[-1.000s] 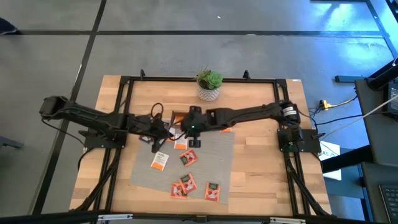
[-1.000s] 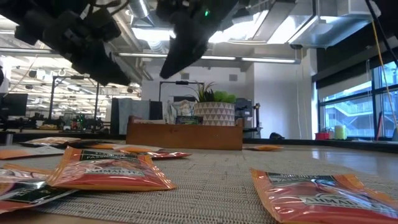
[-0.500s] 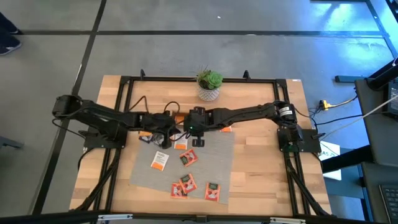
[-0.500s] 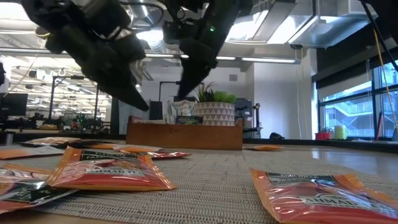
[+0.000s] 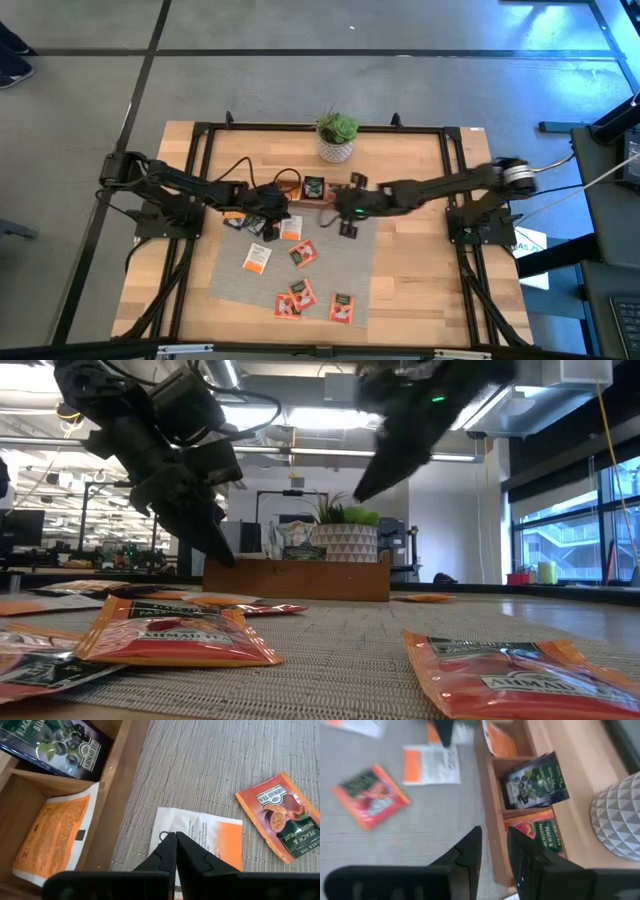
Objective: Pick & Place Tea
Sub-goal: Put the white tea bag into the left section of the wooden organizer
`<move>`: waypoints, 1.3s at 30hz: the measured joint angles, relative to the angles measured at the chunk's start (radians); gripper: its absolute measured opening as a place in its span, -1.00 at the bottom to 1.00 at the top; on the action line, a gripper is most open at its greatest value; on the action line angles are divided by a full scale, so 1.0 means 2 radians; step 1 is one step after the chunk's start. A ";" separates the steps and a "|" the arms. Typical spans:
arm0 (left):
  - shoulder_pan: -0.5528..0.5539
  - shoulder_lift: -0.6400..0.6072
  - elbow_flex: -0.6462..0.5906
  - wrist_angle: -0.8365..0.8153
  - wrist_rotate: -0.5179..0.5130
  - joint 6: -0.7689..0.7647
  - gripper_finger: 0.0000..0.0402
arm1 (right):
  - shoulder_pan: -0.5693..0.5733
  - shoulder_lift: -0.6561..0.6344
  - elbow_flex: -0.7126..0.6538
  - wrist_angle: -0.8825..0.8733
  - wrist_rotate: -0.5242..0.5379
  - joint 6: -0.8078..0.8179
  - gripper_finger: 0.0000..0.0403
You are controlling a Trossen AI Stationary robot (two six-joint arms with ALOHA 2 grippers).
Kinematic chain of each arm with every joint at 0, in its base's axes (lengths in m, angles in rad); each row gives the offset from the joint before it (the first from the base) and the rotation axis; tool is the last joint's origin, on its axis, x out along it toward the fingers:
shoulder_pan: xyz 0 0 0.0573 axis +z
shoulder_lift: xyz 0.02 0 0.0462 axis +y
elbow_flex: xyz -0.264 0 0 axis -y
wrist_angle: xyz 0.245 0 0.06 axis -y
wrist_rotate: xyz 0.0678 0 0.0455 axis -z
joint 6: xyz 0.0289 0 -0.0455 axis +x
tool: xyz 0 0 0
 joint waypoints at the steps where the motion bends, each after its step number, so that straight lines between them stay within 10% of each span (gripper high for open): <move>1: 0.000 0.000 0.000 0.001 0.000 0.000 -0.98 | 0.005 -0.026 -0.033 0.035 0.000 -0.001 -0.53; 11: 0.007 0.000 0.000 0.003 -0.013 0.000 -0.98 | 0.024 -0.181 -0.267 0.361 -0.003 -0.019 -0.53; 39: 0.014 0.000 0.024 0.000 -0.184 0.012 -0.98 | 0.024 -0.185 -0.299 0.395 -0.003 0.001 -0.53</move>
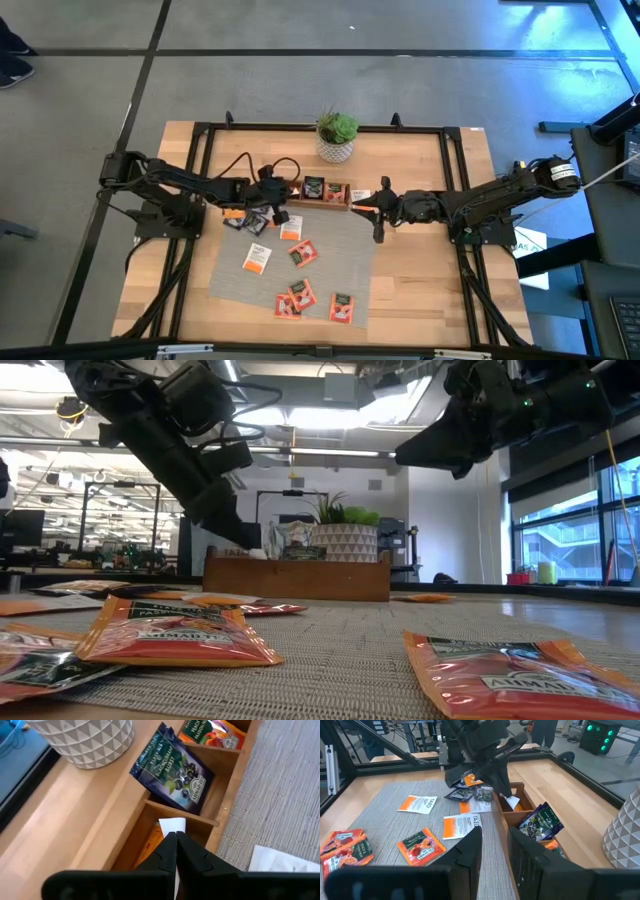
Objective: Pick & Place Tea
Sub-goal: Put the white tea bag into the left section of the wooden organizer
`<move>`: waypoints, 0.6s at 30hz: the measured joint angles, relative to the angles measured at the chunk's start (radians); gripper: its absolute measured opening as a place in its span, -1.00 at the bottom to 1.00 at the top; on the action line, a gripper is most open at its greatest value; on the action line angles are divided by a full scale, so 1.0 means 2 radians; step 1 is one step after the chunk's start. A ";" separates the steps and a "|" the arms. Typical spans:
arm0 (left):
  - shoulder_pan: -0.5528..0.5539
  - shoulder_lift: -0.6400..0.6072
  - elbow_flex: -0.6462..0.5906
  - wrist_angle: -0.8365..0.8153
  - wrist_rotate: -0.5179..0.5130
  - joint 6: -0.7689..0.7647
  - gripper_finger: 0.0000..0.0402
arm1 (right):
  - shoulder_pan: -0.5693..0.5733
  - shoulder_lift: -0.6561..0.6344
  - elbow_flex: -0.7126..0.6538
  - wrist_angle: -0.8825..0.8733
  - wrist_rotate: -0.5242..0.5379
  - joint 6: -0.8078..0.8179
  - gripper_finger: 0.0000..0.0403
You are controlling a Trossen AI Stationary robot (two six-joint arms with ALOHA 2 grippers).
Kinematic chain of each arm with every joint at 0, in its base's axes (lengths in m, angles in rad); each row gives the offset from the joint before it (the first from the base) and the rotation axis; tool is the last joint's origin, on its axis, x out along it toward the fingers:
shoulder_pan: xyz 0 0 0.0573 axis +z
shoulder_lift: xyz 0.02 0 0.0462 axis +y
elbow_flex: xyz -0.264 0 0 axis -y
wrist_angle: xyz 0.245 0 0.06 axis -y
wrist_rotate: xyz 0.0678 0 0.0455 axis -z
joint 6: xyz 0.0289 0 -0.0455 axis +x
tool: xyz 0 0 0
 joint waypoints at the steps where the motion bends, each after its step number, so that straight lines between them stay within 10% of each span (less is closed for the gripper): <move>1: 0.000 0.000 0.000 0.000 0.000 0.006 -0.99 | 0.000 0.000 0.000 0.000 0.000 0.000 -0.53; 18: 0.000 0.000 0.000 0.037 -0.121 0.089 -0.98 | 0.000 0.000 0.000 0.000 0.000 0.000 -0.53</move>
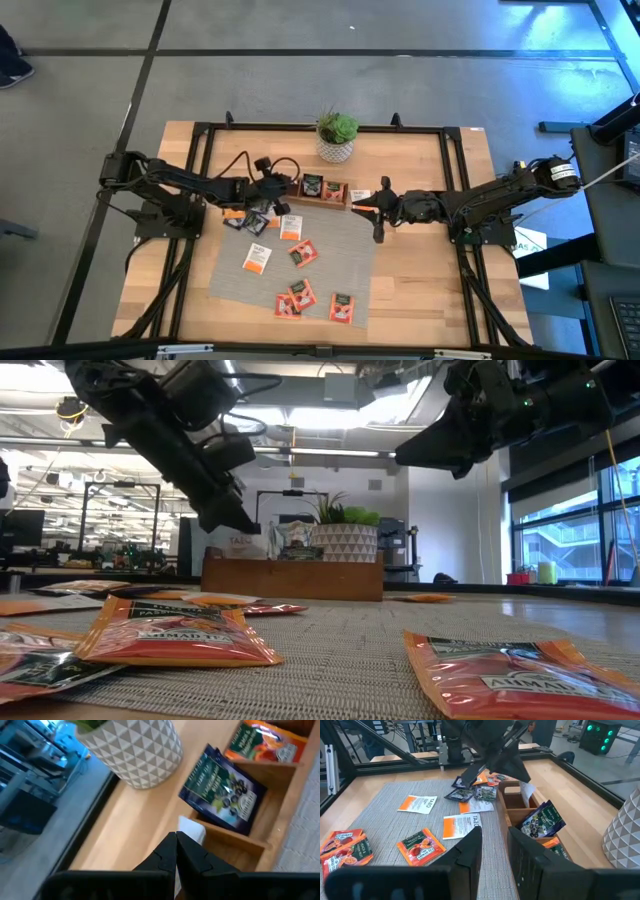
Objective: Pick & Place Tea
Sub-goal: Put the white tea bag into the left section of the wooden organizer
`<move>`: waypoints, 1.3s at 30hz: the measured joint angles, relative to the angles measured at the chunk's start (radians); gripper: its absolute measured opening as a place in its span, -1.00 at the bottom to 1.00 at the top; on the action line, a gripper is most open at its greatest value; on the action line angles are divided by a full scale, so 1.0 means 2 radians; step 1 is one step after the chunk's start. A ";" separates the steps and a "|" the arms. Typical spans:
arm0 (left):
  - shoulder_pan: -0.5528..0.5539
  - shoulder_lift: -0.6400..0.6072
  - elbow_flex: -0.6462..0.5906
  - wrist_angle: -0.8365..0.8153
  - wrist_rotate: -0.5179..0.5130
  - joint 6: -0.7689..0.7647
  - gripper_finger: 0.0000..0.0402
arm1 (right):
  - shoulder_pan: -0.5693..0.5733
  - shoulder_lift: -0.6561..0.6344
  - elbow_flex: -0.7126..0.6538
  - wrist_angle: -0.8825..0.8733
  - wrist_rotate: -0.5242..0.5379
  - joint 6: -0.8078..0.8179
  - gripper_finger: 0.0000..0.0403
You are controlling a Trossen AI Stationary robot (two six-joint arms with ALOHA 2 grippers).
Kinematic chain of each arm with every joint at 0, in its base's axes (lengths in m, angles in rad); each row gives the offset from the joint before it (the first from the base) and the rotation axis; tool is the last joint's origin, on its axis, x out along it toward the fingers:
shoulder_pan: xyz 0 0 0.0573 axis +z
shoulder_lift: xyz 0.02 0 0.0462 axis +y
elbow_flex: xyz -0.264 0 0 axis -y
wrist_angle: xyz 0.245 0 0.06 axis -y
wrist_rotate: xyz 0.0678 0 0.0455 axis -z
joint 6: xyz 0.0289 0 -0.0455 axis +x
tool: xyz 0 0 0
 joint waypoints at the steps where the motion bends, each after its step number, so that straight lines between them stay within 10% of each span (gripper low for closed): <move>1: 0.001 0.000 0.000 0.006 -0.001 0.003 -0.99 | 0.000 0.000 0.000 0.000 0.000 0.000 -0.53; 13: 0.051 -0.001 0.000 0.030 0.017 0.008 -0.98 | 0.000 0.000 0.000 0.000 0.000 0.000 -0.53; 23: 0.032 -0.024 0.000 -0.029 0.302 0.001 -0.99 | 0.000 0.000 0.000 -0.001 0.000 0.001 -0.53; 39: 0.029 0.022 0.000 -0.038 0.196 0.004 -0.99 | 0.000 0.000 0.000 -0.003 0.000 0.001 -0.53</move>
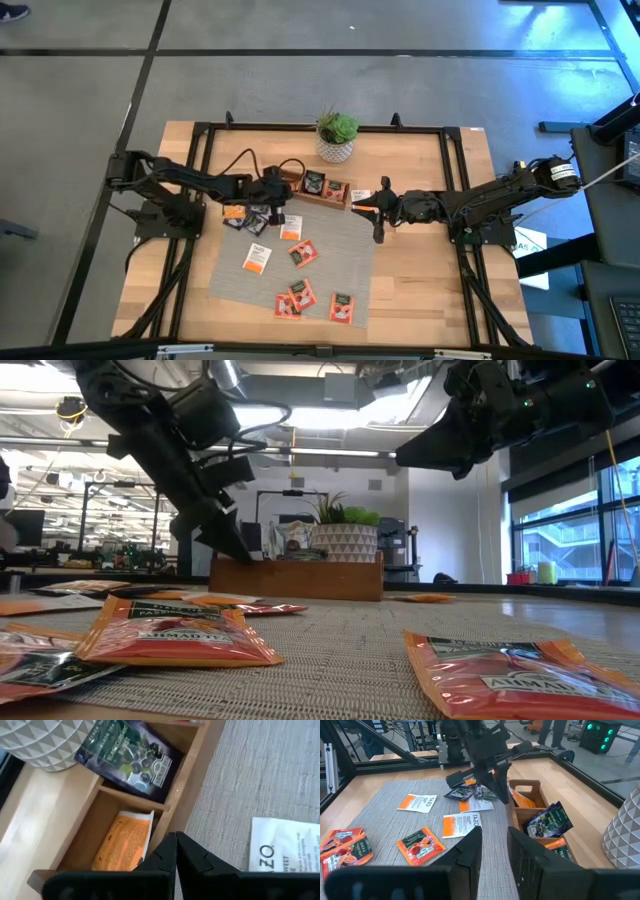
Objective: Pick & Place Tea
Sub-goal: Put the white tea bag into the left section of the wooden organizer
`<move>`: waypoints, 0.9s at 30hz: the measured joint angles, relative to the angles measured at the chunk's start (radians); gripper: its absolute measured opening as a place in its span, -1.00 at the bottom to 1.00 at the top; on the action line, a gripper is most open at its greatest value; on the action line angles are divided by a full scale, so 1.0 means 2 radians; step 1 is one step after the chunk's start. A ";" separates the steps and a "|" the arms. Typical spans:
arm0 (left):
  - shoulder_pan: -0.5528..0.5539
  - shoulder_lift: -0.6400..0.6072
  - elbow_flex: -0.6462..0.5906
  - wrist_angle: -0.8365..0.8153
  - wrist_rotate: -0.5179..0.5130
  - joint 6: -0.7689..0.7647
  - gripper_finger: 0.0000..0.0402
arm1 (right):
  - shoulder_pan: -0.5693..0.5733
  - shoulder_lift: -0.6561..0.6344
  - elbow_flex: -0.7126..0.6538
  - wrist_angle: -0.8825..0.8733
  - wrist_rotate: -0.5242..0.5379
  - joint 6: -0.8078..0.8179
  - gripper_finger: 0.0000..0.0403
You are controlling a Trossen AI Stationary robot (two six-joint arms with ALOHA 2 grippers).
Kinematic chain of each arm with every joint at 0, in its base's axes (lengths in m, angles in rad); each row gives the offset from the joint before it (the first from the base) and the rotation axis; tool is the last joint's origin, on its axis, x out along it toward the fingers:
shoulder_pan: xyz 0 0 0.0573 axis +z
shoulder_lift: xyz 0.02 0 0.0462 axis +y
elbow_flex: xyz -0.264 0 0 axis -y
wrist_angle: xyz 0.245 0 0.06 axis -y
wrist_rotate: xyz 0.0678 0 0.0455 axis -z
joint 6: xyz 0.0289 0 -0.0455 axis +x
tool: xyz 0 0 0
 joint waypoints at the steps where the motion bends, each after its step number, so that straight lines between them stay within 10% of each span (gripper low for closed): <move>1: 0.000 -0.001 0.000 0.000 0.004 0.000 -0.99 | 0.000 0.000 0.000 0.000 0.000 0.000 -0.53; 27: 0.027 -0.003 0.000 0.014 -0.073 0.001 -0.99 | 0.000 0.000 0.000 -0.001 0.000 -0.001 -0.53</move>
